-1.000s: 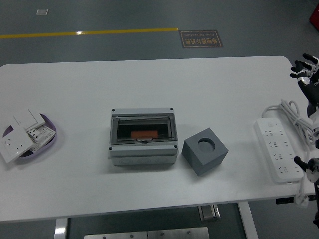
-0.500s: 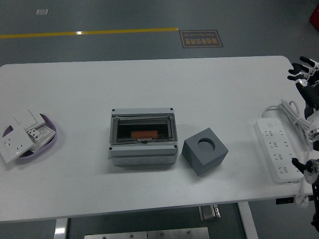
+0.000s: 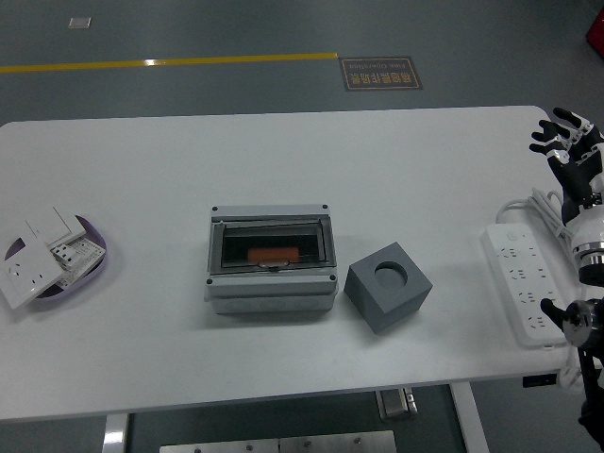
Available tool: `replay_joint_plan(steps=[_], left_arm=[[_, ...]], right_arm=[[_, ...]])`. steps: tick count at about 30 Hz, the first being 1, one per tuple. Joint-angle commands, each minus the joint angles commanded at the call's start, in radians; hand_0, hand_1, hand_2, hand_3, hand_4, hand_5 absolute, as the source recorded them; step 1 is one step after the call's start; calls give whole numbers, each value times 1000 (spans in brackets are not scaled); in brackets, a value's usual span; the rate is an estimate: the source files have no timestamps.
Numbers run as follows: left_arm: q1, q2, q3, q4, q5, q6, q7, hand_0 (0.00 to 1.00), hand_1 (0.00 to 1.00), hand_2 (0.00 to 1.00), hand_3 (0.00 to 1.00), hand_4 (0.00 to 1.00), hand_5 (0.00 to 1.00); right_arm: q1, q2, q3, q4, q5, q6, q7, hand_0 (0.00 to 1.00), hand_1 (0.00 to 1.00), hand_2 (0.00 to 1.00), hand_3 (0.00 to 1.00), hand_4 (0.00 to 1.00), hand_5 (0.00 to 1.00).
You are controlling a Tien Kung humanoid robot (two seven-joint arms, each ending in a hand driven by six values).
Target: Pick up the cylinder from the cube,place it in the box,flap close box
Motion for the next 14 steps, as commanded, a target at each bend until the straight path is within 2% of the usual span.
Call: replay_joint_plan(steps=[14], left_arm=[[-3,1,8,0,-10,0,-3,636,658,569,628,711,303]], right_arm=[[2,0,-29,-5,32,34,0,589,607,645,675,703,292]])
